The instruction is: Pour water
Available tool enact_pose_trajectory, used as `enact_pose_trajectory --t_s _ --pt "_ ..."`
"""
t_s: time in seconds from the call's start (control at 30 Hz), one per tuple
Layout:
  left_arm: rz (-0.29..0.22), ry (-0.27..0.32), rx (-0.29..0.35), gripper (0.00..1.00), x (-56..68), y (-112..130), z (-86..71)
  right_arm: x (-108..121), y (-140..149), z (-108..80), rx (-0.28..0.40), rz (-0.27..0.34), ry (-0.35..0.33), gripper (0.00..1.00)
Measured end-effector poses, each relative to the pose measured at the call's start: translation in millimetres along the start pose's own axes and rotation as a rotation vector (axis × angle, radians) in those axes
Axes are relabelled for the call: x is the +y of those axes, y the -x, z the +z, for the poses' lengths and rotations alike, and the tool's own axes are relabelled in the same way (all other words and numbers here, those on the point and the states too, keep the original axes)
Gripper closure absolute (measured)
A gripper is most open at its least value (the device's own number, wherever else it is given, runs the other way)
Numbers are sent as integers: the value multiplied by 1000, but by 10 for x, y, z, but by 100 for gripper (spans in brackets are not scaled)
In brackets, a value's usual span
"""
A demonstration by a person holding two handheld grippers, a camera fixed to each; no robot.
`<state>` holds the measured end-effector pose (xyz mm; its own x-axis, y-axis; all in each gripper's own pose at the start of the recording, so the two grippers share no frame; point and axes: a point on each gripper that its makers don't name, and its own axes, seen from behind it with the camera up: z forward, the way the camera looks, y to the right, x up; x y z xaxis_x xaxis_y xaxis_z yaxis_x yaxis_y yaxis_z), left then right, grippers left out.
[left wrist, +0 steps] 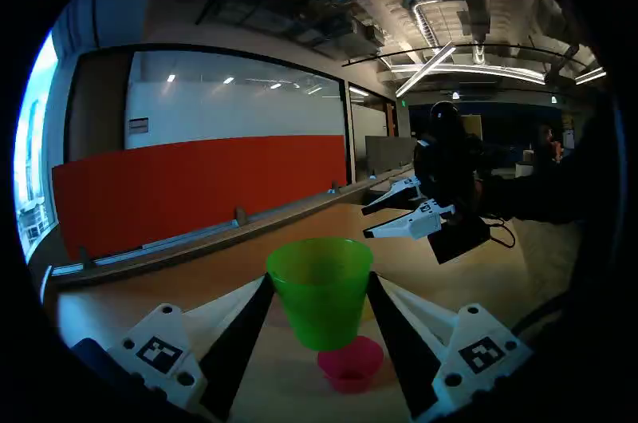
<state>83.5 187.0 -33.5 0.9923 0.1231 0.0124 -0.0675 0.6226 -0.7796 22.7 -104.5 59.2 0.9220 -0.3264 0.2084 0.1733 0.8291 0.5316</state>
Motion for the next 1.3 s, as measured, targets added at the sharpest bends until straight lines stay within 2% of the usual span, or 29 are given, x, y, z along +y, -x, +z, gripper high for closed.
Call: enact_pose_trajectory --t_s 0.4,0.8,1.3 --pt "-10 -9 3 17 -27 32 -19 -44 68 174 -35 -2 -47 0" --pt "-21 -17 1 17 -63 67 -33 -57 362 485 -123 -12 -85 0" --pt "-37 -17 -3 17 -82 139 -28 -306 474 668 -219 -40 -183 0"
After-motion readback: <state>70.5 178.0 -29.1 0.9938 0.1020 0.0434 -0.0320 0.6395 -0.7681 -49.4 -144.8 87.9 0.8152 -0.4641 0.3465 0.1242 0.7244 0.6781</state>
